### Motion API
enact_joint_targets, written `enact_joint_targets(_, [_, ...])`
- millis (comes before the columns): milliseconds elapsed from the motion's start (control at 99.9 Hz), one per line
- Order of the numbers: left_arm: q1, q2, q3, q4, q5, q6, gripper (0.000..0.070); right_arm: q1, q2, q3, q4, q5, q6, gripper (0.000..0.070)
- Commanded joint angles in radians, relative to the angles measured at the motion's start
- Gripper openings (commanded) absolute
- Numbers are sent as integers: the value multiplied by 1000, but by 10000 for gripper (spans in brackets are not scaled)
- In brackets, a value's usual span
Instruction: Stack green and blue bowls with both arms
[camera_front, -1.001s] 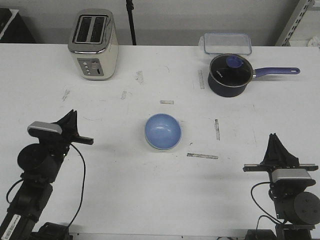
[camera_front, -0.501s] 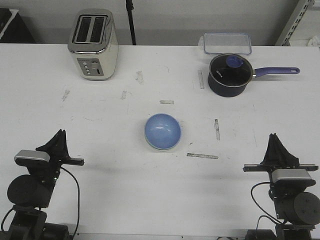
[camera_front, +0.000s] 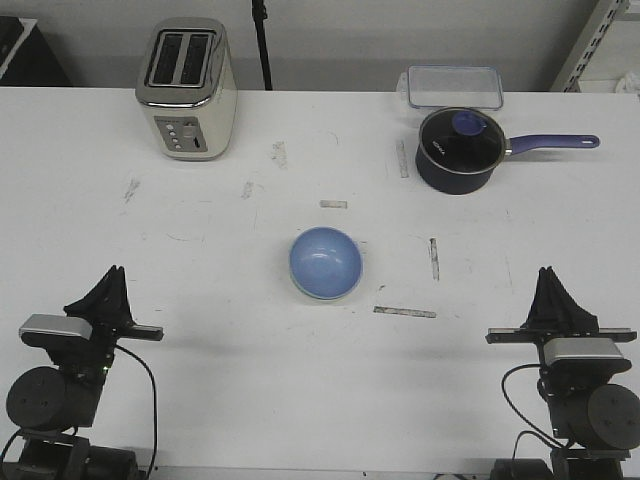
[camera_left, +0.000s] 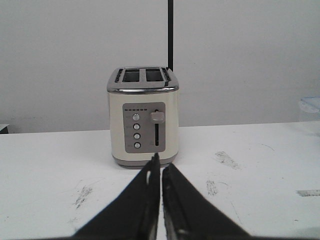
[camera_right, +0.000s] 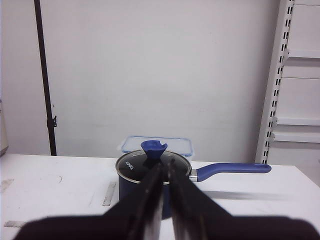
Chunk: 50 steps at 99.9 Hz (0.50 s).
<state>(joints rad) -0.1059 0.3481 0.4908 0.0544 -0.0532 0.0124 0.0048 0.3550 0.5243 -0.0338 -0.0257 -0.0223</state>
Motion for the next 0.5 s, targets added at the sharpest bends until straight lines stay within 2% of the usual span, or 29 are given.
enact_joint_targets(0, [0, 0, 3, 15, 0, -2, 1, 1, -1, 5, 11, 0, -1, 10])
enact_joint_targets(360, [1, -3, 3, 16, 0, -2, 1, 1, -1, 5, 11, 0, -1, 10])
enact_joint_targets(491, [23, -13, -25, 39, 28, -2, 1, 1, -1, 5, 11, 0, -1, 10])
